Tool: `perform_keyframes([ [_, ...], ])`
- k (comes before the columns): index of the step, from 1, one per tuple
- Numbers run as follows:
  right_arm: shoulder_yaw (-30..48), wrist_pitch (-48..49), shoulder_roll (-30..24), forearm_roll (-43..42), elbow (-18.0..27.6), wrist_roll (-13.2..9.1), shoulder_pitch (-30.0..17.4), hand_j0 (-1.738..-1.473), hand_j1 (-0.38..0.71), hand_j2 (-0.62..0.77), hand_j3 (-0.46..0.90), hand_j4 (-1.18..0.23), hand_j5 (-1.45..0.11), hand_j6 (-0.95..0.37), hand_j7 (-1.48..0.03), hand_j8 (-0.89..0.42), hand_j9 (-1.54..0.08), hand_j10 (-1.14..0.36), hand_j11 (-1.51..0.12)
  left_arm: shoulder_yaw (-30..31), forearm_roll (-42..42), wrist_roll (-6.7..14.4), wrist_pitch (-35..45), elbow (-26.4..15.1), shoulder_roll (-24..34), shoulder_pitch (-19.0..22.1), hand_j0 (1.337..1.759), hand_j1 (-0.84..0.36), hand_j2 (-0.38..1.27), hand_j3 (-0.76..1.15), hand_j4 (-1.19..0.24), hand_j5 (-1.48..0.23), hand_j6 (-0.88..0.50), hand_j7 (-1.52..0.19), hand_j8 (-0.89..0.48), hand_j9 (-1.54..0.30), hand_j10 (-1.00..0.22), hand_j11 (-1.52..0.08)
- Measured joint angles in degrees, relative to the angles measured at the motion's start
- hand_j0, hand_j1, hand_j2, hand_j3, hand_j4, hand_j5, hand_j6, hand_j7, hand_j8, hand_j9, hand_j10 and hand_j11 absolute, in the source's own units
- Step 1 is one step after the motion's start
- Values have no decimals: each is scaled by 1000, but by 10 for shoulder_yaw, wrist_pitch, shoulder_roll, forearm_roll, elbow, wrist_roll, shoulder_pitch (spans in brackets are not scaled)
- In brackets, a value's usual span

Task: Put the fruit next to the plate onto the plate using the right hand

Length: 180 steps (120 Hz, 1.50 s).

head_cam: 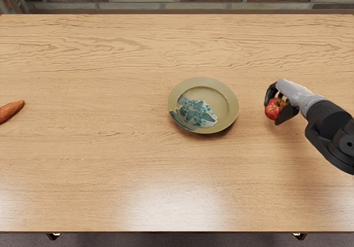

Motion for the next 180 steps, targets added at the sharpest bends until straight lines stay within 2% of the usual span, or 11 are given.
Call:
perform_keyframes([
  [35,35,1,45,1,1,0,8,-1654,234,278,3,-740,-1221,-400,-1076,-297,-1228,-562,-1204,0,0,0,0,0,0,0,1658,339,2,0,-9,-11,-9,-11,-9,-11,-9,-11],
  [76,42,0,124,1,-21,0,39,-1655,304,475,2,-750,-1228,-375,-1076,-284,-1207,-545,-1195,0,0,0,0,0,0,0,1658,339,2,0,-9,-11,-9,-11,-9,-11,-9,-11],
  [122,36,0,224,-7,-126,-1,53,-1651,287,447,0,-773,-1188,-398,-1078,-320,-1175,-586,-1151,0,0,0,0,0,0,0,1658,339,2,0,-9,-11,-9,-11,-9,-11,-9,-11],
  [143,32,0,239,-7,-149,-1,49,-1651,303,473,1,-773,-1190,-391,-1078,-309,-1175,-578,-1152,0,0,0,0,0,0,0,1658,339,2,0,-9,-11,-9,-11,-9,-11,-9,-11],
  [180,24,0,248,-8,-156,-1,45,-1652,313,485,1,-770,-1195,-385,-1077,-304,-1172,-568,-1155,0,0,0,0,0,0,0,1658,339,2,0,-9,-11,-9,-11,-9,-11,-9,-11],
])
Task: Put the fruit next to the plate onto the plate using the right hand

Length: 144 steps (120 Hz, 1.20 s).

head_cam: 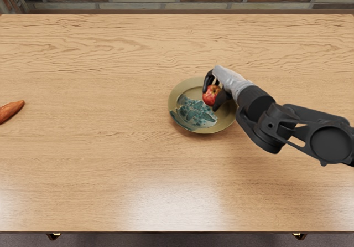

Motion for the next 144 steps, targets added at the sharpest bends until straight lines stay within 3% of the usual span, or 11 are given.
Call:
perform_keyframes([
  [31,-1,-1,4,1,-7,0,-5,-1653,310,486,1,-746,-1148,-395,-1040,-325,-1131,-579,-1119,0,0,0,0,0,0,0,1658,339,2,0,-9,-11,-9,-11,-9,-11,-9,-11],
  [34,0,-2,5,2,-8,0,-6,-1653,297,460,0,-716,-1090,-410,-993,-344,-1075,-571,-1065,0,0,0,0,0,0,0,1658,339,2,0,-9,-11,-9,-11,-9,-11,-9,-11],
  [43,4,-8,9,2,-10,0,-8,-1655,104,318,0,-501,-761,-289,-694,-243,-751,-400,-743,0,0,0,0,0,0,0,1658,339,2,0,-9,-11,-9,-11,-9,-11,-9,-11],
  [52,6,-9,12,4,-10,0,-9,-1656,-36,221,0,-347,-527,-201,-481,-169,-520,-278,-515,0,0,0,0,0,0,0,1658,339,2,0,-9,-11,-9,-11,-9,-11,-9,-11],
  [76,19,-10,0,9,11,0,-3,-1657,-233,85,0,-132,-198,-78,-180,-65,-195,-105,-193,0,0,0,0,0,0,0,1658,339,2,0,-9,-11,-9,-11,-9,-11,-9,-11],
  [107,50,-3,-45,24,63,0,-1,-1658,-317,25,0,-39,-56,-24,-51,-20,-55,-31,-55,0,0,0,0,0,0,0,1658,339,2,0,-9,-11,-9,-11,-9,-11,-9,-11],
  [124,109,63,-97,109,94,0,-4,-1658,-334,13,0,-20,-28,-14,-25,-11,-28,-16,-27,0,0,0,0,0,0,0,1658,339,2,0,-9,-11,-9,-11,-9,-11,-9,-11],
  [144,204,246,-180,297,96,0,-8,-1658,-343,7,0,-10,-13,-8,-11,-6,-12,-8,-12,0,0,0,0,0,0,0,1658,339,2,0,-9,-11,-9,-11,-9,-11,-9,-11],
])
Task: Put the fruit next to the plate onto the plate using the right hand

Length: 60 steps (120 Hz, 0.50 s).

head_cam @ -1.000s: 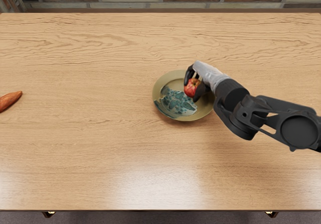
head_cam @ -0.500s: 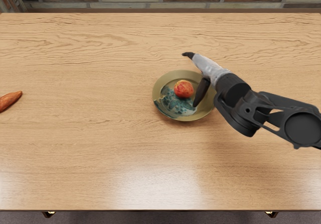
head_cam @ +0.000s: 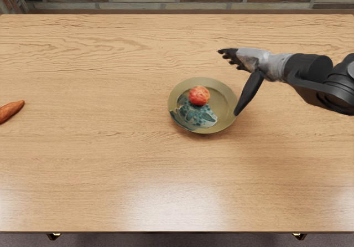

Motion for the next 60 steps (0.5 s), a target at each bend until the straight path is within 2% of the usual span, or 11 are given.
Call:
perform_keyframes([
  [18,29,131,-92,145,-6,0,-1,-1658,-346,4,0,-6,-6,-5,-5,-4,-6,-5,-6,0,0,0,0,0,0,0,1658,339,2,0,-9,-11,-9,-11,-9,-11,-9,-11],
  [35,42,224,-153,243,-23,0,-1,-1658,-348,2,0,-4,-3,-4,-3,-3,-3,-3,-3,0,0,0,0,0,0,0,1658,339,2,0,-9,-11,-9,-11,-9,-11,-9,-11],
  [60,48,273,-197,322,-30,0,-1,-1658,-349,1,0,-3,-1,-3,-1,-3,-1,-2,-1,0,0,0,0,0,0,0,1658,339,2,0,-9,-11,-9,-11,-9,-11,-9,-11],
])
